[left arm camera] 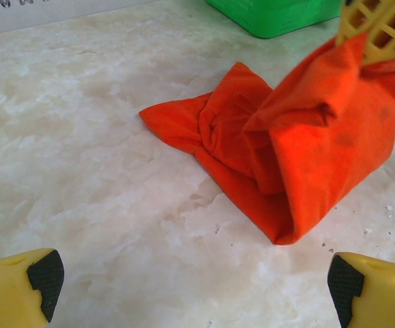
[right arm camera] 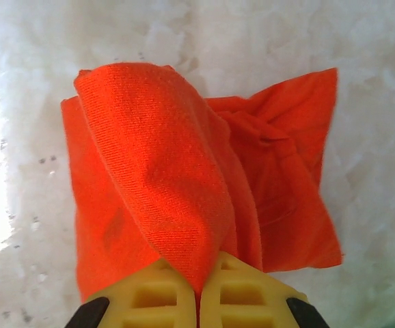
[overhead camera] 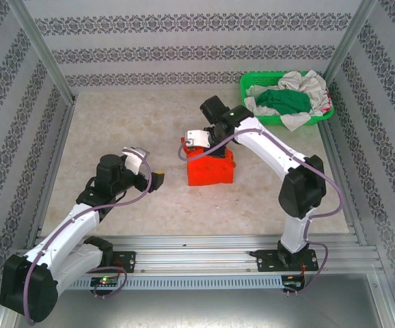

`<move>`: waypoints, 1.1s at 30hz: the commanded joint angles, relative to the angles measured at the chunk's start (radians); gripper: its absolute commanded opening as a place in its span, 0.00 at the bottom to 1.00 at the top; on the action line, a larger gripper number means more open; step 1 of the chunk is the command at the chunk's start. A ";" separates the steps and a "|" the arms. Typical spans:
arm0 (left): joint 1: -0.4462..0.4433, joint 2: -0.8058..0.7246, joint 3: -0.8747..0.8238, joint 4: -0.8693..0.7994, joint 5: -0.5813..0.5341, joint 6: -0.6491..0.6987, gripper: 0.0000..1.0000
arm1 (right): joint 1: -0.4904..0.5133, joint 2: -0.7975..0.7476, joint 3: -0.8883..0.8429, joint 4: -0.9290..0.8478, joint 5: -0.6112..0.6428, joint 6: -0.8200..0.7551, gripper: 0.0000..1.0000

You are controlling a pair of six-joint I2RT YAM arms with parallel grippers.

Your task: Fold and stack the t-shirts

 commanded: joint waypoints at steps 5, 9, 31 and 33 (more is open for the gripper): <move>-0.009 -0.006 -0.014 0.054 0.031 0.002 1.00 | -0.032 0.102 0.153 -0.002 -0.032 -0.056 0.00; -0.010 -0.008 -0.021 0.060 0.036 -0.011 1.00 | -0.041 0.143 0.181 0.006 -0.083 -0.049 0.00; -0.022 0.066 -0.026 0.125 0.058 -0.040 1.00 | -0.112 0.353 0.275 0.261 -0.015 0.007 0.10; -0.025 0.076 -0.024 0.129 0.058 -0.043 1.00 | -0.117 0.378 0.293 0.277 -0.014 0.009 0.10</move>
